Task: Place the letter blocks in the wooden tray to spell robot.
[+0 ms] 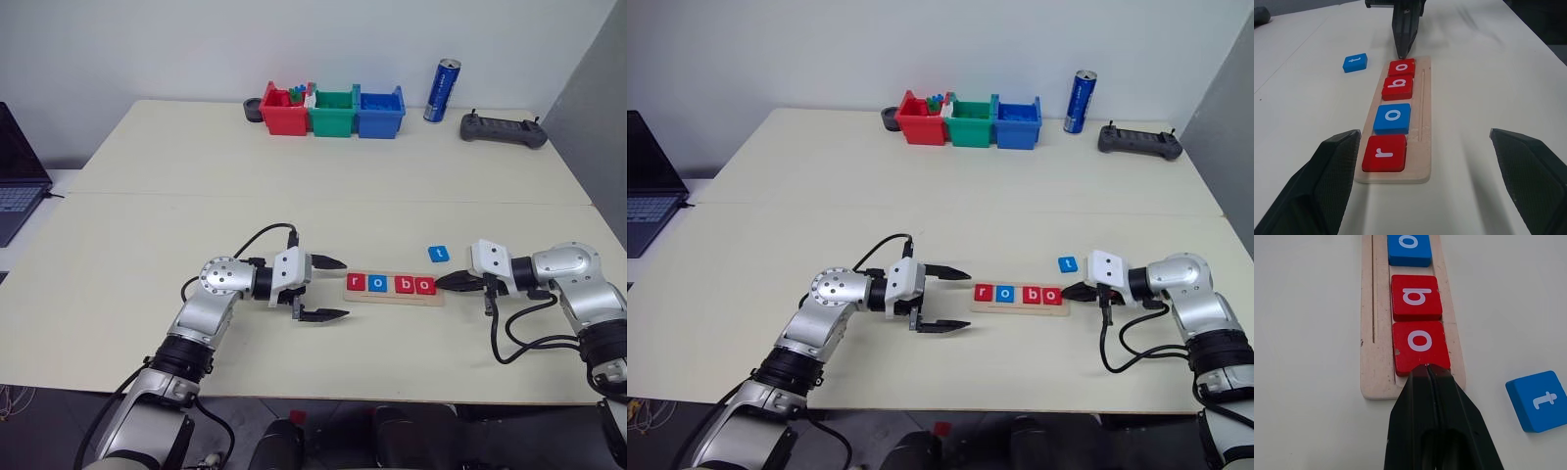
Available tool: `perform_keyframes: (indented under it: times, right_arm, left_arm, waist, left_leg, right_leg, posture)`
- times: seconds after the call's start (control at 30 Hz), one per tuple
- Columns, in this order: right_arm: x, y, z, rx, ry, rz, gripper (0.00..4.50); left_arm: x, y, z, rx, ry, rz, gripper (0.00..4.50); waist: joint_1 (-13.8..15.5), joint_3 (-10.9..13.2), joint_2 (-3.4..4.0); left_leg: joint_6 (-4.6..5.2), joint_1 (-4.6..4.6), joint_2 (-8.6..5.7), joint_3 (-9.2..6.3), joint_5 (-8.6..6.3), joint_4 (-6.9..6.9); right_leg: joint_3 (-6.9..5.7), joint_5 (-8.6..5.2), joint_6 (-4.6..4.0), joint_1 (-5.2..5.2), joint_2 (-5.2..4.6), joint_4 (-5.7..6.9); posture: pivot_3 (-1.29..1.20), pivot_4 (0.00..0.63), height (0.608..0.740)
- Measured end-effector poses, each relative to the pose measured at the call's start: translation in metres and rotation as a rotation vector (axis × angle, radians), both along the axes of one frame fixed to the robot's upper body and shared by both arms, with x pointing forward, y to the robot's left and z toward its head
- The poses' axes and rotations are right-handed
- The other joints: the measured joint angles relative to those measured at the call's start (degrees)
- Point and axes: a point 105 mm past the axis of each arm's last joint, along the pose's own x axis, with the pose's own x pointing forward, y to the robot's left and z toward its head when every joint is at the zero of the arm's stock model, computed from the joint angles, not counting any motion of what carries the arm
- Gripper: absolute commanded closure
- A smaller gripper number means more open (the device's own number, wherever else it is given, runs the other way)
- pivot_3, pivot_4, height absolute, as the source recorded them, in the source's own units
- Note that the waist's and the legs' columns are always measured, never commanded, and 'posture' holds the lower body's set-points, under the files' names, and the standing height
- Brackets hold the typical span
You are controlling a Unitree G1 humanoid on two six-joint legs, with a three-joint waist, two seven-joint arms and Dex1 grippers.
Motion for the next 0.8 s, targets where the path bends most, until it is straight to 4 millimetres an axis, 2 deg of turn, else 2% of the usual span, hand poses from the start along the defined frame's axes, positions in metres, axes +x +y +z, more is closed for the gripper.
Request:
perform_keyframes:
  times: [0.8]
  right_arm:
    - [0.004, 0.021, -0.002, 0.041, 0.002, 0.034, 4.48]
  left_arm:
    - [0.001, 0.0, 0.001, 0.0, -0.004, 0.002, 0.0]
  waist:
    - [0.0, 0.0, 0.0]
  left_leg:
    - [0.0, 0.0, 0.0, -0.01, 0.0, 0.0]
  right_leg:
    - [-0.01, 0.0, 0.0, 0.0, 0.0, 0.0]
  posture:
    - [0.0, 0.15, 0.74]
